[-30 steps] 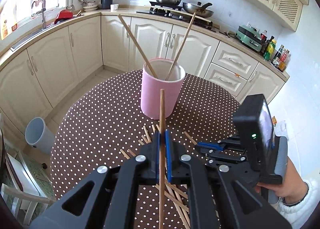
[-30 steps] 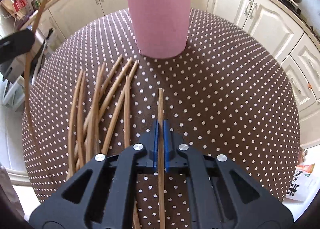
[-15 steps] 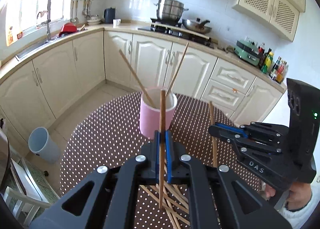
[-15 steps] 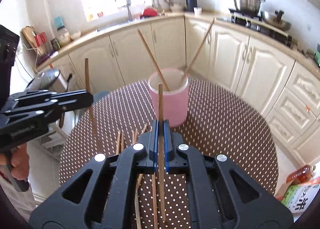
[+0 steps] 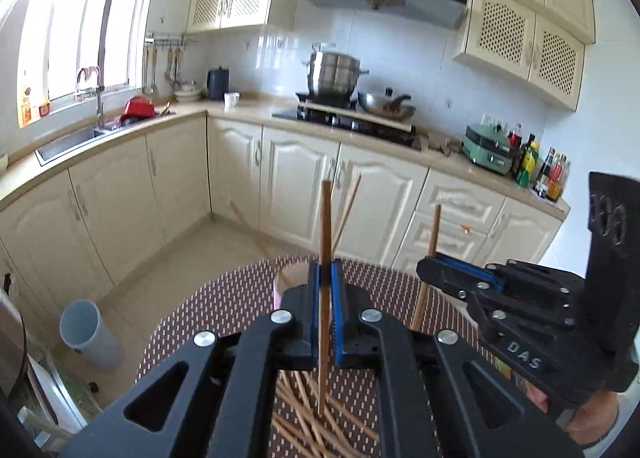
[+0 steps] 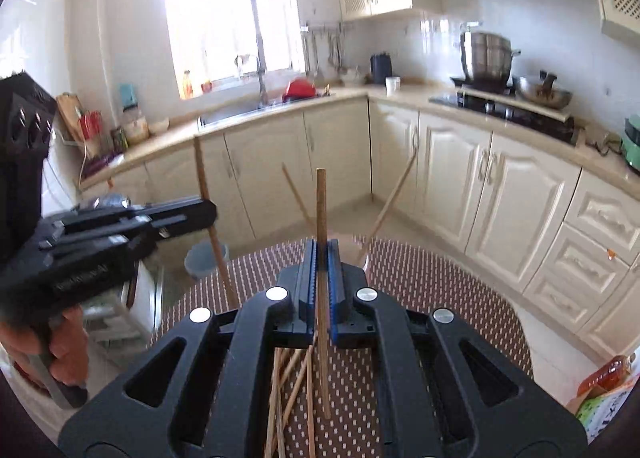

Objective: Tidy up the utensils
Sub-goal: 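Lift the right tool's chopstick over the pink cup while the left tool carries its chopstick there, then open the left tool to drop its chopstick into the cup while the right tool releases its chopstick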

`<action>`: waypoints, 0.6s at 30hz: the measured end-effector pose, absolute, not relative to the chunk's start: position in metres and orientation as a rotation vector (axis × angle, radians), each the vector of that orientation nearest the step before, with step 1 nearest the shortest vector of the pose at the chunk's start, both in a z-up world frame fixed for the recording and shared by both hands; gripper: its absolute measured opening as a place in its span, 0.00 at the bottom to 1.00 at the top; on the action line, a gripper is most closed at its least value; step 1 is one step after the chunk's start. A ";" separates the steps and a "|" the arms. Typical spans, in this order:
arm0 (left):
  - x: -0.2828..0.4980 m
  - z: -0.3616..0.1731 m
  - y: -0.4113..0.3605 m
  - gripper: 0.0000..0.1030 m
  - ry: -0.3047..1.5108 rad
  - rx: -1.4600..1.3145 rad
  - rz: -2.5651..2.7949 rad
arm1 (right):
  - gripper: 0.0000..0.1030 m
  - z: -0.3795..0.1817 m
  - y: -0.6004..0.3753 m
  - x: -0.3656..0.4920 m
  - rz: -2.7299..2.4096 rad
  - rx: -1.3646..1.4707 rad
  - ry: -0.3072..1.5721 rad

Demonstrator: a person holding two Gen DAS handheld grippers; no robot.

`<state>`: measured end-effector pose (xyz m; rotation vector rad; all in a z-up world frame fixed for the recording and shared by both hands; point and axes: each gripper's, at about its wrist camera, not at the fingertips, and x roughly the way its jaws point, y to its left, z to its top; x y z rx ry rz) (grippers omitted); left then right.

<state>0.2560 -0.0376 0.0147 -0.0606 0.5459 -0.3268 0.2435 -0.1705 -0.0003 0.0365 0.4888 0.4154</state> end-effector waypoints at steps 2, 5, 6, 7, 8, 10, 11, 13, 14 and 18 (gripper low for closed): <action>0.265 0.021 -0.040 0.06 0.522 -0.069 -0.324 | 0.05 0.013 -0.171 0.248 0.407 0.046 0.443; 0.277 0.033 -0.044 0.06 0.486 -0.084 -0.326 | 0.05 0.027 -0.170 0.254 0.404 0.054 0.399; 0.281 0.037 -0.045 0.06 0.472 -0.086 -0.322 | 0.05 0.031 -0.171 0.257 0.404 0.054 0.389; 0.284 0.041 -0.045 0.06 0.457 -0.087 -0.316 | 0.05 0.034 -0.170 0.260 0.407 0.059 0.379; 0.288 0.044 -0.047 0.06 0.444 -0.091 -0.312 | 0.05 0.038 -0.170 0.263 0.403 0.066 0.362; 0.296 0.050 -0.048 0.06 0.418 -0.102 -0.302 | 0.05 0.043 -0.170 0.270 0.394 0.078 0.333; 0.300 0.052 -0.047 0.06 0.409 -0.110 -0.300 | 0.05 0.045 -0.171 0.273 0.394 0.086 0.323; 0.306 0.056 -0.046 0.06 0.379 -0.130 -0.289 | 0.05 0.047 -0.171 0.278 0.390 0.101 0.291; 0.310 0.056 -0.046 0.06 0.366 -0.131 -0.294 | 0.05 0.048 -0.170 0.280 0.391 0.104 0.277; 0.320 0.054 -0.043 0.06 0.333 -0.120 -0.259 | 0.05 0.044 -0.169 0.291 0.379 0.119 0.239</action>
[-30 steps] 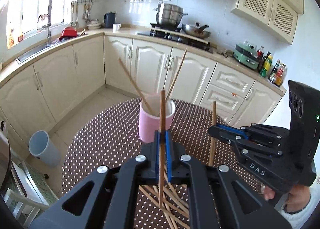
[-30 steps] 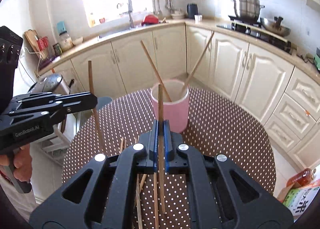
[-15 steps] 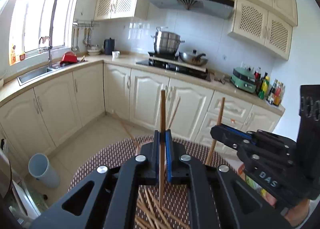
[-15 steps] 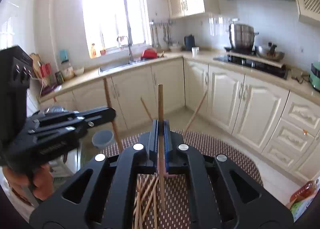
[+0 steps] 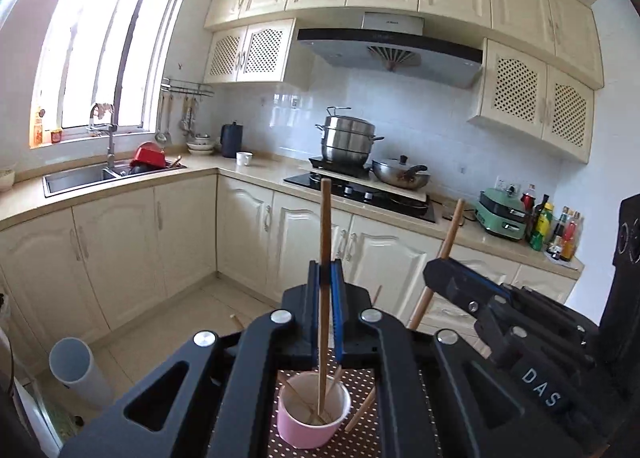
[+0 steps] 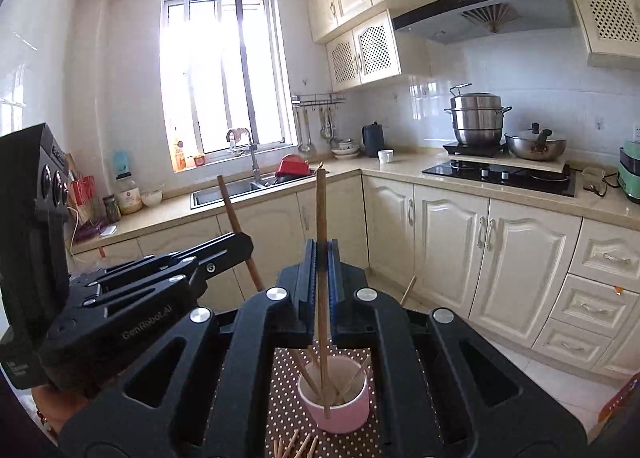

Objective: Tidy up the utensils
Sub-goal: 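Open the left tool to drop its chopstick into the cup while the right tool releases its chopstick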

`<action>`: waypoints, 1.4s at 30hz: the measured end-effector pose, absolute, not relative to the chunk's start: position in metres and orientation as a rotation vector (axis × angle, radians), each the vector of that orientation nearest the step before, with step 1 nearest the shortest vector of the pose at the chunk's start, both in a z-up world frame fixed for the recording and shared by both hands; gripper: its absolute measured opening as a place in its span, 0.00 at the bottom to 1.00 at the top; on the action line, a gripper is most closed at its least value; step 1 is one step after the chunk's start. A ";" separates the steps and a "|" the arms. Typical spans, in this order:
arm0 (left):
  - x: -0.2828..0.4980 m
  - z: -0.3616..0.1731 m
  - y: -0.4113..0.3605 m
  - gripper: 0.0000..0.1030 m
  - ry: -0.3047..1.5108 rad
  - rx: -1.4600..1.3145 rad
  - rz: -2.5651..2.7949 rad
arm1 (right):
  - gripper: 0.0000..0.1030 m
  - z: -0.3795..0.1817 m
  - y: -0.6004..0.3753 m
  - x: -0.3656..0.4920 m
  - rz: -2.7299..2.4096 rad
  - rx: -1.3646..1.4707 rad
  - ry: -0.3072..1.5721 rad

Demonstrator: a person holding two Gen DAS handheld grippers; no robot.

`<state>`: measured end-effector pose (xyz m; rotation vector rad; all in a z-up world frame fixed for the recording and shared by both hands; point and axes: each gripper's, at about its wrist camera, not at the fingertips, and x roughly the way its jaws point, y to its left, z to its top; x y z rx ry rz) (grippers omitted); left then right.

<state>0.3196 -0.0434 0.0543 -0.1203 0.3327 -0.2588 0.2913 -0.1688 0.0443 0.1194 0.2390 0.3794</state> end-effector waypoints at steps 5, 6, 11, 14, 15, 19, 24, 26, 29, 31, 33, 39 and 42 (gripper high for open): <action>0.334 0.036 -0.044 0.06 0.362 -0.115 -0.273 | 0.05 0.037 -0.169 0.303 0.369 0.132 0.208; 0.336 0.030 -0.046 0.06 0.374 -0.100 -0.280 | 0.05 0.036 -0.168 0.304 0.363 0.129 0.204; 0.340 0.009 -0.054 0.06 0.403 -0.047 -0.287 | 0.05 0.024 -0.165 0.311 0.372 0.133 0.223; 0.342 0.000 -0.055 0.06 0.418 -0.031 -0.285 | 0.05 0.018 -0.163 0.312 0.372 0.129 0.237; 0.341 -0.002 -0.055 0.06 0.417 -0.029 -0.285 | 0.05 0.017 -0.163 0.312 0.374 0.131 0.242; 0.339 -0.009 -0.057 0.06 0.432 -0.013 -0.286 | 0.05 0.010 -0.164 0.312 0.373 0.129 0.264; 0.336 -0.013 -0.060 0.06 0.440 -0.001 -0.276 | 0.05 0.005 -0.163 0.310 0.364 0.121 0.276; 0.335 -0.014 -0.059 0.11 0.445 0.006 -0.271 | 0.05 0.002 -0.164 0.310 0.364 0.126 0.285; 0.333 -0.015 -0.057 0.29 0.443 0.009 -0.248 | 0.05 -0.002 -0.165 0.310 0.360 0.131 0.293; 0.331 -0.014 -0.053 0.29 0.444 0.004 -0.251 | 0.05 -0.004 -0.165 0.310 0.357 0.131 0.300; 0.330 -0.014 -0.049 0.29 0.448 -0.001 -0.239 | 0.06 -0.007 -0.164 0.310 0.356 0.132 0.307; 0.325 -0.012 -0.033 0.39 0.449 -0.043 -0.217 | 0.06 -0.017 -0.165 0.310 0.351 0.135 0.327; 0.323 -0.012 -0.025 0.40 0.452 -0.065 -0.207 | 0.06 -0.020 -0.166 0.309 0.349 0.138 0.336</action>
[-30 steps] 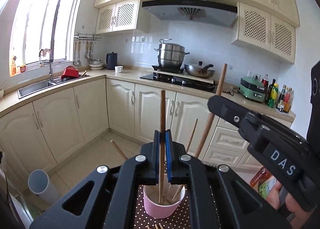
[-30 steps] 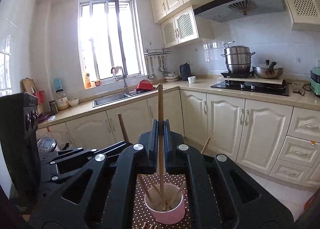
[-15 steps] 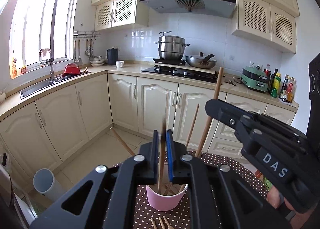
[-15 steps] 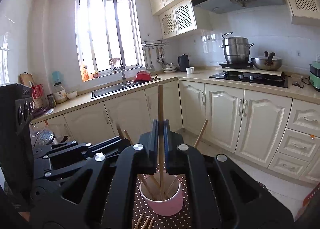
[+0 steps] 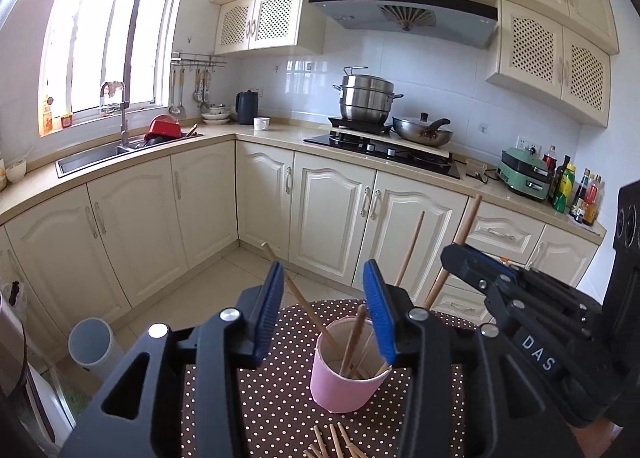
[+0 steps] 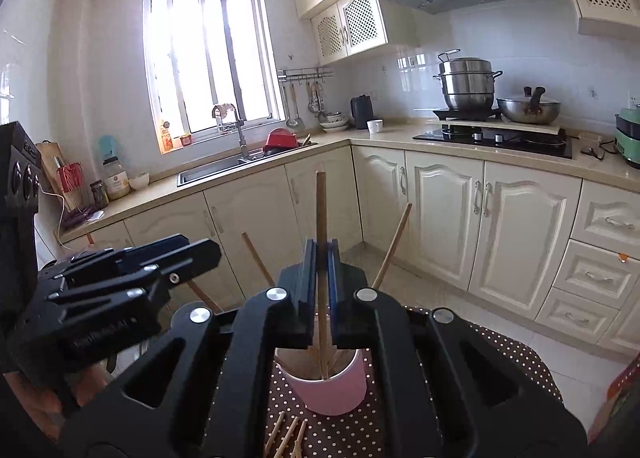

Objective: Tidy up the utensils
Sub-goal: 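Open the left tool to drop its chopstick into the cup while the right tool releases its chopstick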

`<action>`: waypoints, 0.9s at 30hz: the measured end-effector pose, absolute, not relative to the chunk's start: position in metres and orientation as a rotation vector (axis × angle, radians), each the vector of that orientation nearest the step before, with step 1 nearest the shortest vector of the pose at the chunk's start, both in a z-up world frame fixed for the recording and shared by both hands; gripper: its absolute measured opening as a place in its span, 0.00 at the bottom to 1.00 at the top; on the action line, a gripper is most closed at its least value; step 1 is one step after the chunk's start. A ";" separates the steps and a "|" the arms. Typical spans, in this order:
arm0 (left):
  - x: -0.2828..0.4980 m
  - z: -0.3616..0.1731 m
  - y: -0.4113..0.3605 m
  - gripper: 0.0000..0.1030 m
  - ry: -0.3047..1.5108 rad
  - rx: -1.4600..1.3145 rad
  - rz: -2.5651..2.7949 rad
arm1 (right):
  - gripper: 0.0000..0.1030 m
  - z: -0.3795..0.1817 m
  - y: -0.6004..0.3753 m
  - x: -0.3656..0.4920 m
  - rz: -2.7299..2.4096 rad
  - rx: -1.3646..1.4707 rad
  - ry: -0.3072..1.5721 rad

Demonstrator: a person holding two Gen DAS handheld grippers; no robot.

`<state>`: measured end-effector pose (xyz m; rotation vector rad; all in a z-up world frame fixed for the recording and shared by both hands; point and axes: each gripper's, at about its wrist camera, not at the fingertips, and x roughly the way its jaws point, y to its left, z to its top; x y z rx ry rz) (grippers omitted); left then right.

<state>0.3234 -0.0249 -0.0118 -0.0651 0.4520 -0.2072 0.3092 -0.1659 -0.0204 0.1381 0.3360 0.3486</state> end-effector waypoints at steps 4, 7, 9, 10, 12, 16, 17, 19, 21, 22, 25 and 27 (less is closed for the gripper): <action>0.320 -0.013 -0.019 0.42 0.454 -0.074 -0.198 | 0.06 -0.025 -0.167 0.307 0.343 0.137 0.346; 0.317 -0.014 -0.016 0.45 0.456 -0.078 -0.194 | 0.06 -0.030 -0.168 0.305 0.339 0.139 0.359; 0.314 -0.015 -0.015 0.48 0.457 -0.077 -0.190 | 0.06 -0.034 -0.169 0.304 0.336 0.141 0.372; 0.313 -0.015 -0.014 0.50 0.459 -0.078 -0.190 | 0.06 -0.035 -0.169 0.304 0.333 0.141 0.377; 0.311 -0.014 -0.012 0.51 0.460 -0.082 -0.190 | 0.06 -0.038 -0.168 0.302 0.332 0.143 0.392; 0.302 -0.012 -0.011 0.53 0.454 -0.080 -0.185 | 0.06 -0.040 -0.166 0.296 0.323 0.141 0.402; 0.299 -0.011 -0.011 0.55 0.451 -0.079 -0.183 | 0.06 -0.039 -0.167 0.293 0.321 0.144 0.402; 0.294 -0.010 -0.009 0.56 0.447 -0.082 -0.182 | 0.06 -0.038 -0.168 0.289 0.319 0.146 0.403; 0.289 -0.008 -0.008 0.57 0.445 -0.081 -0.183 | 0.06 -0.037 -0.168 0.283 0.319 0.146 0.405; 0.286 -0.008 -0.007 0.58 0.445 -0.079 -0.180 | 0.07 -0.036 -0.168 0.280 0.320 0.146 0.405; 0.277 -0.007 -0.006 0.58 0.446 -0.078 -0.178 | 0.10 -0.034 -0.168 0.272 0.314 0.146 0.403; 0.271 -0.008 -0.005 0.58 0.448 -0.078 -0.177 | 0.15 -0.032 -0.170 0.267 0.313 0.146 0.401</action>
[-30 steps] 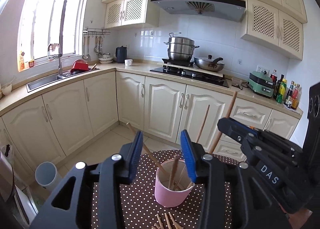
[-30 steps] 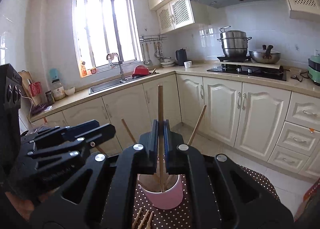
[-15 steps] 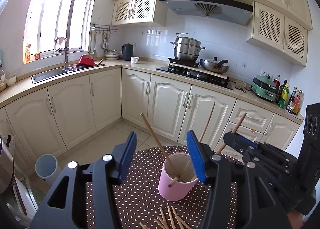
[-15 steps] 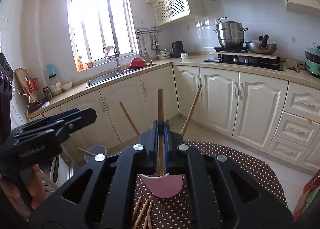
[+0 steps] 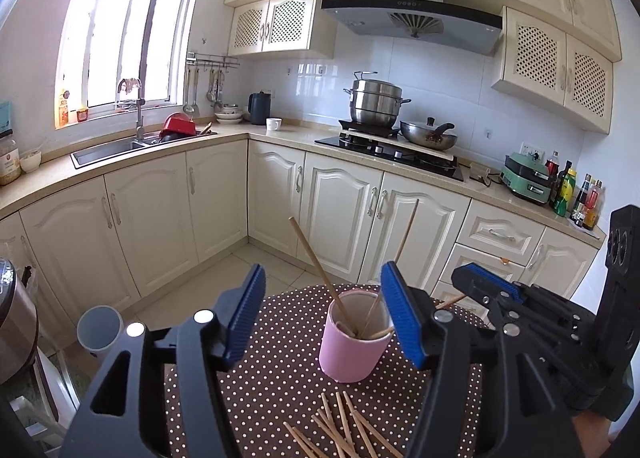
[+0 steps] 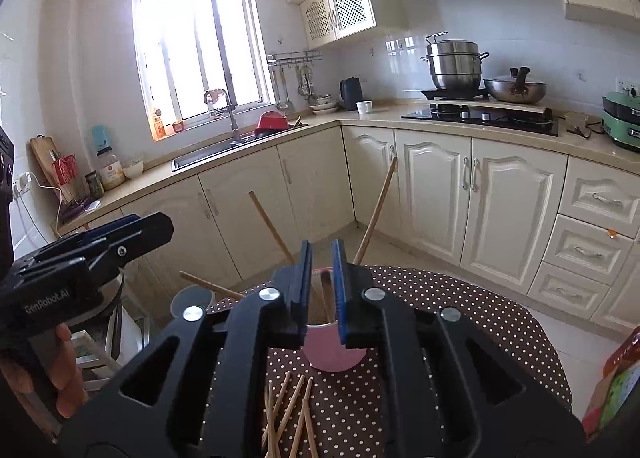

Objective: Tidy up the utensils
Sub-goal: 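Open the left tool to drop its chopstick into the cup while the right tool releases its chopstick, then move both open tools back down toward the chopstick pile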

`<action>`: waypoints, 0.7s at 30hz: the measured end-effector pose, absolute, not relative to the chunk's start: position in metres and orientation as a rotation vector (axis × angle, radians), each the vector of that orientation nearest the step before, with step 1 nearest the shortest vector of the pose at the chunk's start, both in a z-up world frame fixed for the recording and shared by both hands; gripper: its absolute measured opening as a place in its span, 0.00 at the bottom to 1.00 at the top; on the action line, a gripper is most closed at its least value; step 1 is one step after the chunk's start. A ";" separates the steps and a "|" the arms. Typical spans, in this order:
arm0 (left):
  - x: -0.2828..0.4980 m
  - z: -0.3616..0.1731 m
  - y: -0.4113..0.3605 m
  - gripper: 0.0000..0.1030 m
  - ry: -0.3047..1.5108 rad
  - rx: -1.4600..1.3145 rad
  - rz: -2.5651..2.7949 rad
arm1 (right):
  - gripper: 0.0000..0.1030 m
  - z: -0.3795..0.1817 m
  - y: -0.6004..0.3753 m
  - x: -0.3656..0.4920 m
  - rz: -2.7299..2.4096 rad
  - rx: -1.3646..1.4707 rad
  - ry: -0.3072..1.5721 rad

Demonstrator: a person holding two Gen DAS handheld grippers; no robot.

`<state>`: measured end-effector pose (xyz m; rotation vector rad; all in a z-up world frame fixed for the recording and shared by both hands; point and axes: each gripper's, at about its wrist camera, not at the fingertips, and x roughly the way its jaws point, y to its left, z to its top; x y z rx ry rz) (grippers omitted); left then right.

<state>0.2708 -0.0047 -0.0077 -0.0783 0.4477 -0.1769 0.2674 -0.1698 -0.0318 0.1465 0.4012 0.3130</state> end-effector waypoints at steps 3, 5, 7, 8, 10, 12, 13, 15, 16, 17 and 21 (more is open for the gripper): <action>0.260 -0.010 0.000 0.58 0.451 -0.079 -0.171 | 0.22 -0.030 -0.172 0.259 0.312 0.148 0.395; 0.252 -0.012 0.004 0.58 0.453 -0.084 -0.166 | 0.22 -0.029 -0.173 0.252 0.315 0.151 0.394; 0.246 -0.015 0.007 0.58 0.460 -0.089 -0.167 | 0.22 -0.030 -0.174 0.245 0.318 0.148 0.395; 0.243 -0.017 0.008 0.58 0.466 -0.091 -0.164 | 0.22 -0.030 -0.174 0.242 0.319 0.149 0.396; 0.238 -0.023 0.009 0.58 0.477 -0.092 -0.162 | 0.23 -0.033 -0.176 0.235 0.322 0.153 0.401; 0.235 -0.030 0.011 0.58 0.496 -0.094 -0.157 | 0.24 -0.037 -0.177 0.230 0.324 0.153 0.409; 0.232 -0.035 0.012 0.58 0.508 -0.098 -0.156 | 0.24 -0.040 -0.177 0.228 0.326 0.151 0.415; 0.230 -0.043 0.014 0.58 0.533 -0.107 -0.157 | 0.25 -0.048 -0.178 0.223 0.326 0.148 0.429; 0.229 -0.049 0.015 0.58 0.548 -0.106 -0.149 | 0.25 -0.053 -0.179 0.221 0.326 0.149 0.440; 0.227 -0.054 0.016 0.58 0.559 -0.105 -0.144 | 0.25 -0.057 -0.179 0.220 0.327 0.151 0.449; 0.227 -0.085 0.018 0.58 0.657 -0.101 -0.125 | 0.29 -0.079 -0.179 0.214 0.332 0.152 0.496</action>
